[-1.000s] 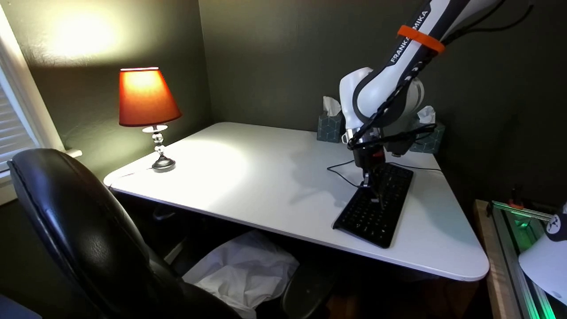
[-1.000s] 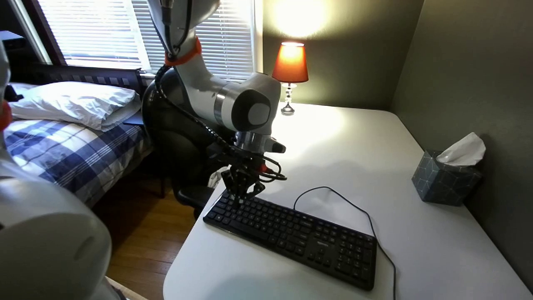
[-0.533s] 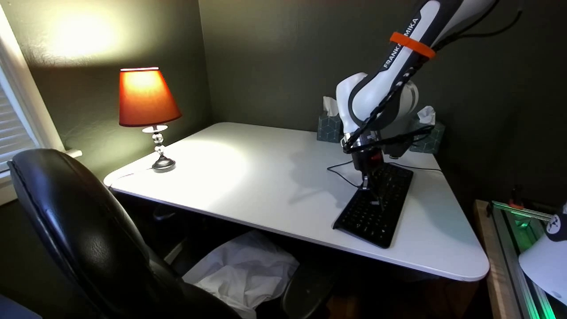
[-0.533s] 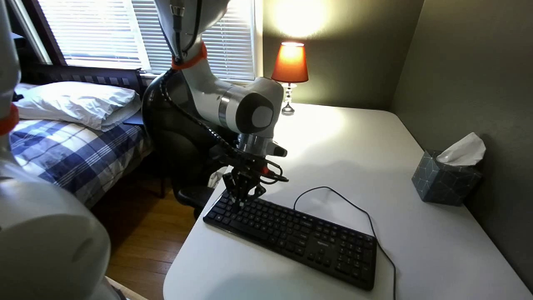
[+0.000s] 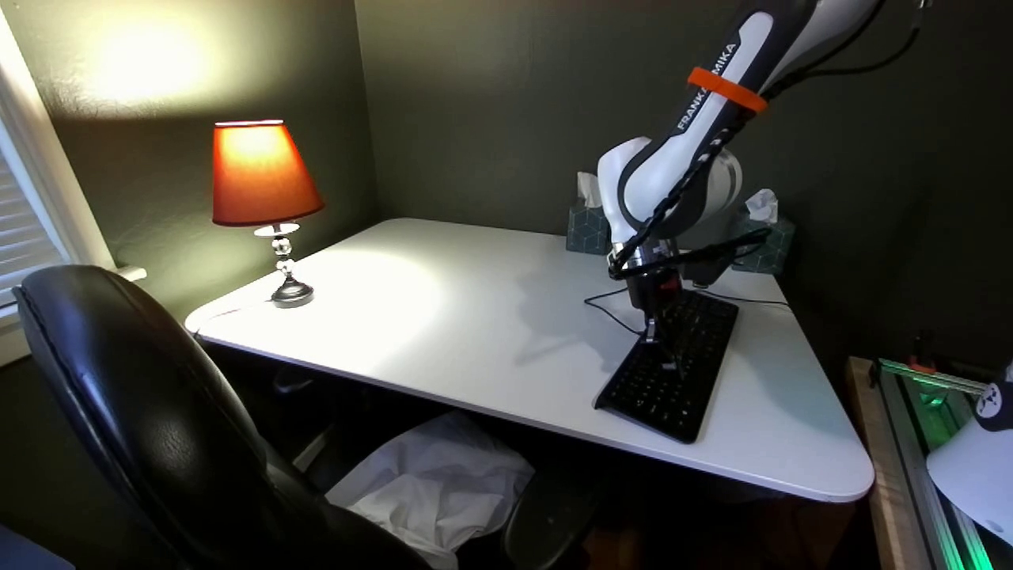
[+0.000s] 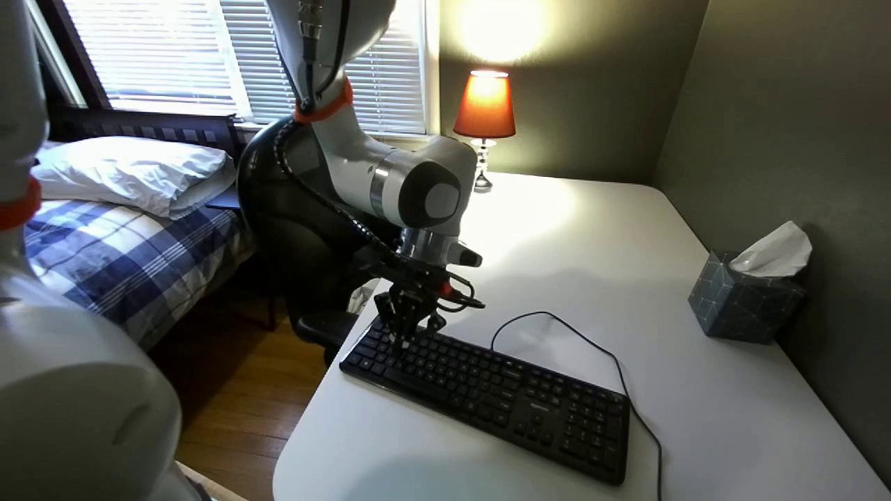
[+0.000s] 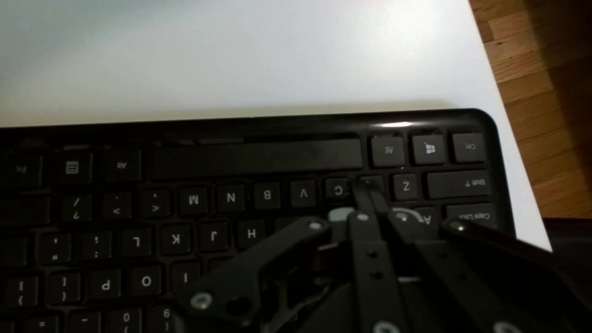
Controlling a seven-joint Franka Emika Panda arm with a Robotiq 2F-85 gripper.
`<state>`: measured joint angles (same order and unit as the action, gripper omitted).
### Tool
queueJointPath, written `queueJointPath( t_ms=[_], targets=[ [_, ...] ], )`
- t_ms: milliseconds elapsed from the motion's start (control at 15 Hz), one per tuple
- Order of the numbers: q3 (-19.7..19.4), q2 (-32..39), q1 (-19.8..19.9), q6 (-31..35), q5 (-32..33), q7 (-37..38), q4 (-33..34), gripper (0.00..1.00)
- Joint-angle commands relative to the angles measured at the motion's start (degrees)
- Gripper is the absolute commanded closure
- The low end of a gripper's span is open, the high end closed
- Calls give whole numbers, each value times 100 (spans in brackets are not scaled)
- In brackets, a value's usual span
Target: Press a key on the keyboard.
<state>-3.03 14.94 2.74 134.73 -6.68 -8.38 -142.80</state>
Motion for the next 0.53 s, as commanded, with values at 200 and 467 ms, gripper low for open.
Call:
queueJointPath(
  t_ms=[200,467],
  targets=[
    [173,185,172,-126,-191,-262,174,100],
    [228,224,214,-121,-248,-359,220,100]
  ],
)
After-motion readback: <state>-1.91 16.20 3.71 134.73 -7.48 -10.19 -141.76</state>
